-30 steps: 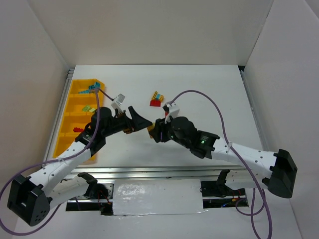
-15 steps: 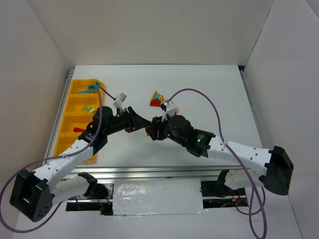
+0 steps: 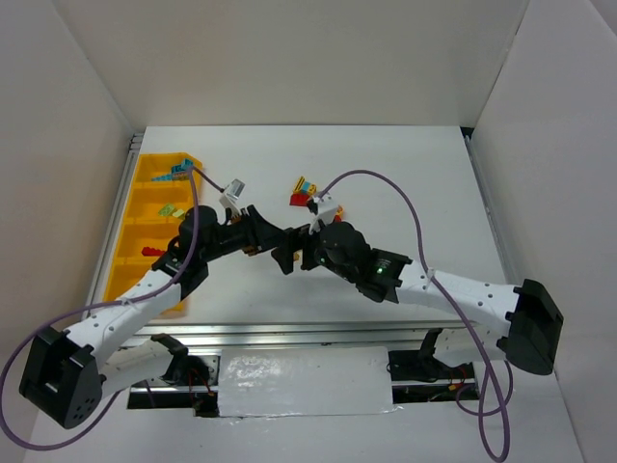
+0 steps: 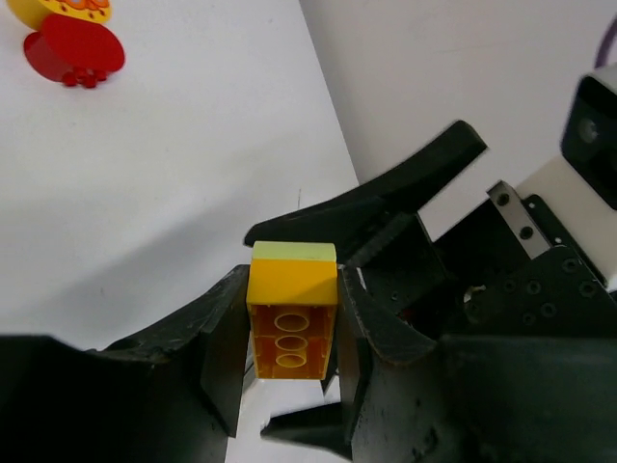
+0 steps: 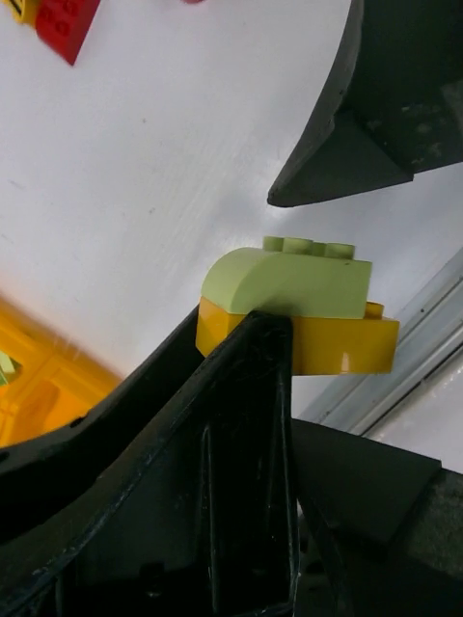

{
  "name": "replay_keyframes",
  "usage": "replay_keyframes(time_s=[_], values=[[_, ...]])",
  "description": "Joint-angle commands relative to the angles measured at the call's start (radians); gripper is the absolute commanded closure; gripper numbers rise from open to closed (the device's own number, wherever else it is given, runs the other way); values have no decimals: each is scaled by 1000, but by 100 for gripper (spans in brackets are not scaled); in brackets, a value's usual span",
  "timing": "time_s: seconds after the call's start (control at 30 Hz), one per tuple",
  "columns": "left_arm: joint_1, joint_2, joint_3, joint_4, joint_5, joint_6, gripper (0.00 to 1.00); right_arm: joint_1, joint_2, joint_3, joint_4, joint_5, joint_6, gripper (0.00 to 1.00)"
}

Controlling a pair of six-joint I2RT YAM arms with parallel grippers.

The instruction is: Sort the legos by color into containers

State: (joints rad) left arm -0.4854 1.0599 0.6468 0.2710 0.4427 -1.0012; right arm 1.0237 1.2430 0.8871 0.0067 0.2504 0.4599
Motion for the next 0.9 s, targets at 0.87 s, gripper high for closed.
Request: replay_keyframes(time_s=[0.87], values=[[-24, -238, -111, 490, 53, -109, 100, -255, -212, -435, 1058, -792, 562, 24]])
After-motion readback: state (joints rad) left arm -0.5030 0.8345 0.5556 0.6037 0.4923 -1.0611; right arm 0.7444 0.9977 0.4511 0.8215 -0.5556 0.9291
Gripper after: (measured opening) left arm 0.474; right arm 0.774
